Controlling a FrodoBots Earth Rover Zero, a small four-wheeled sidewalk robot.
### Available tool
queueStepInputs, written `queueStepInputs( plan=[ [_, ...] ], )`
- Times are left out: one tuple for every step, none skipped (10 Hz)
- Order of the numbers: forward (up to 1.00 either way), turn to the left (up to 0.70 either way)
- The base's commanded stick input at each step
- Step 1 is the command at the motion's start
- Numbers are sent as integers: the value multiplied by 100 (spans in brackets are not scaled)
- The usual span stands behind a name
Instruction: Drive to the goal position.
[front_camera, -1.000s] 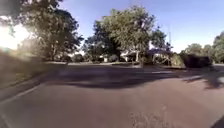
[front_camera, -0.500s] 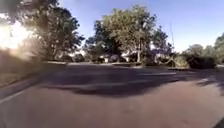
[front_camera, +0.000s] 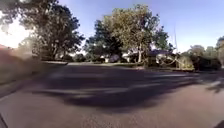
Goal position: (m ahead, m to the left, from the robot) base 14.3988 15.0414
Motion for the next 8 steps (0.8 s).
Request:
queueStepInputs(
  plan=[
    [100, 2],
    [100, 1],
    [100, 0],
    [100, 1],
    [100, 2],
    [100, 0],
    [100, 0],
    [100, 2]
  ],
)
